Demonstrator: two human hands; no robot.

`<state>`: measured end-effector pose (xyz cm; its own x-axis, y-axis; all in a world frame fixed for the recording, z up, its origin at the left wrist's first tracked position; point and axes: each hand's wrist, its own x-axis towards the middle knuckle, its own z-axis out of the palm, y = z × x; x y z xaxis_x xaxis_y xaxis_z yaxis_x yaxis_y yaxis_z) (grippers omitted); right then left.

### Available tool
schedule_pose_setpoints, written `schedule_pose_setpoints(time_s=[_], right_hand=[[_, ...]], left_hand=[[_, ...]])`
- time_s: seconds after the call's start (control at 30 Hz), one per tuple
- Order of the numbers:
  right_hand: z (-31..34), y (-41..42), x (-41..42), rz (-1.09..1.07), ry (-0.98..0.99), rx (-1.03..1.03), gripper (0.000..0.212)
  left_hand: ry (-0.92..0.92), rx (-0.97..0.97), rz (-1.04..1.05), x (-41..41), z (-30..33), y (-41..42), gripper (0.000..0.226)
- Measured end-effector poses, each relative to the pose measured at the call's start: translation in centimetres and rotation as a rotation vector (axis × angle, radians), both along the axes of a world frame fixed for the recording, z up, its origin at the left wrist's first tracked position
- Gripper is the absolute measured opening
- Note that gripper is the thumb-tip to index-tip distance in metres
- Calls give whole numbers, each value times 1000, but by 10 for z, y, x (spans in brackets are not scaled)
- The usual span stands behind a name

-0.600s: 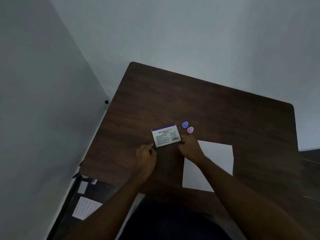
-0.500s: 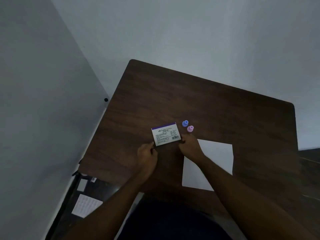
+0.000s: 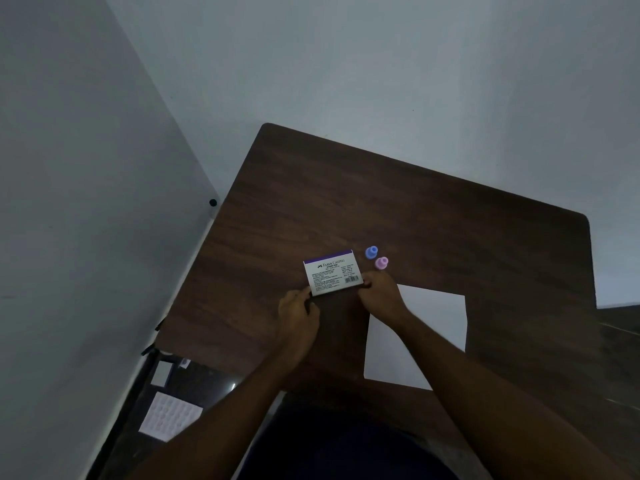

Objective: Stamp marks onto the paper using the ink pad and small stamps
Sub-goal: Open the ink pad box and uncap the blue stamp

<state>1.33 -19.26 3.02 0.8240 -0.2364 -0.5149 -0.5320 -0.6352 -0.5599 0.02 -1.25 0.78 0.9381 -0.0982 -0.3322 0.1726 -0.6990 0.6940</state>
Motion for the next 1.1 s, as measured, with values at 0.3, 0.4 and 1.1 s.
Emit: schedule_pose_setpoints(time_s=[0.3,0.4,1.1], right_hand=[[16,-2,13,-49,-106,-34,22],[19,-3,20,-123,-154,70,20],[18,-6,97,-99,-13,161,16]], left_hand=[[-89,-62,131,12,24,-4,30],[-83,-101,189,21,31,-6,28],[173,-391,425,92,21,-2,25]])
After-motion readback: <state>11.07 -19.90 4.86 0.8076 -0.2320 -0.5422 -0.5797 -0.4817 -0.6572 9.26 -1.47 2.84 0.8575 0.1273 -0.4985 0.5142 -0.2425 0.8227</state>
